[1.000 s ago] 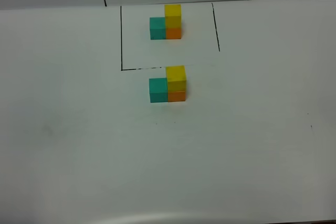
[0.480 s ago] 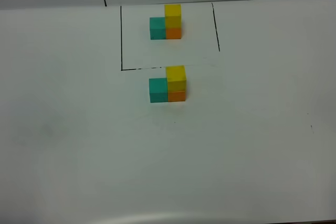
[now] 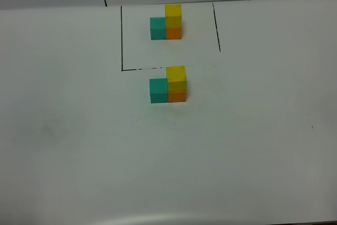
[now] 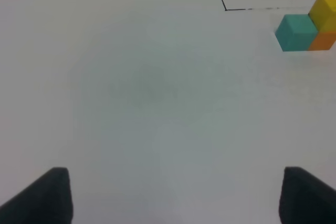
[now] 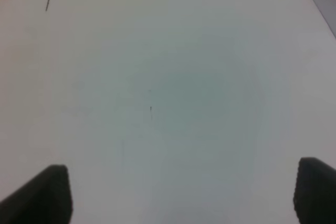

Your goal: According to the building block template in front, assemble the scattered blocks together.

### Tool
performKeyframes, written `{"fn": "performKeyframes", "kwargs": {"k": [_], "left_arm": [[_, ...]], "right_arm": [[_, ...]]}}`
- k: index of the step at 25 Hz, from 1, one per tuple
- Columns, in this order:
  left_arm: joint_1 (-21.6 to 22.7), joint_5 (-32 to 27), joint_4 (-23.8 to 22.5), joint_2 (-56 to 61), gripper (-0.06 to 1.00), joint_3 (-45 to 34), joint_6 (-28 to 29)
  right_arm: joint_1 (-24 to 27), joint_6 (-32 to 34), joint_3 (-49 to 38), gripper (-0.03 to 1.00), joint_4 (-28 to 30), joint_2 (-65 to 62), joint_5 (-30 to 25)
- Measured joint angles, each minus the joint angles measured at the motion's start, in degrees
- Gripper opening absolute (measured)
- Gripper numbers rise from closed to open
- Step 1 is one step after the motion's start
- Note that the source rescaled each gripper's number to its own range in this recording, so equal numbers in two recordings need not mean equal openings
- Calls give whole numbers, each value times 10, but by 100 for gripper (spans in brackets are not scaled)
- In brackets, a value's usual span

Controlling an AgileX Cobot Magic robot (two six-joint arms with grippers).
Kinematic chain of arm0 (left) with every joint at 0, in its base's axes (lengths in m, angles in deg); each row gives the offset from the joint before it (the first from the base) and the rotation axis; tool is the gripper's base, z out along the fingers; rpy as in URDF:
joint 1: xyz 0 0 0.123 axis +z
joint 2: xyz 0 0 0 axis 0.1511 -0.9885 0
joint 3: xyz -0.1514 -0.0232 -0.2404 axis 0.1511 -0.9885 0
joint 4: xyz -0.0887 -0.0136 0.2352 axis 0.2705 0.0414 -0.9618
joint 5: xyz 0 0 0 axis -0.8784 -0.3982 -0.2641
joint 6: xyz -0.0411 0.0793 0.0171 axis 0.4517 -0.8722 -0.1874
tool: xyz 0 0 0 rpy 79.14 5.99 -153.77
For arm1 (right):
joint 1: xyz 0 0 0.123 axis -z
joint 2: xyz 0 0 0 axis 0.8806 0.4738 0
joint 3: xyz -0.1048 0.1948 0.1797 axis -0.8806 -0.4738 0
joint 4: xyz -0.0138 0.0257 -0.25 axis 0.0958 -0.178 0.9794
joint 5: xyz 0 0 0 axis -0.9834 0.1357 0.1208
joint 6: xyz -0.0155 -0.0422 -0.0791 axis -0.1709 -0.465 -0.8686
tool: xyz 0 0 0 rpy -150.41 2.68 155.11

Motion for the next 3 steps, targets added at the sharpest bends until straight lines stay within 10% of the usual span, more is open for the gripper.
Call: {"fn": "performKeyframes", "kwargs": {"k": [3], "left_arm": [[0,0,0,0,85,0,0]], "right_arm": [[0,0,0,91,0,0,0]]}}
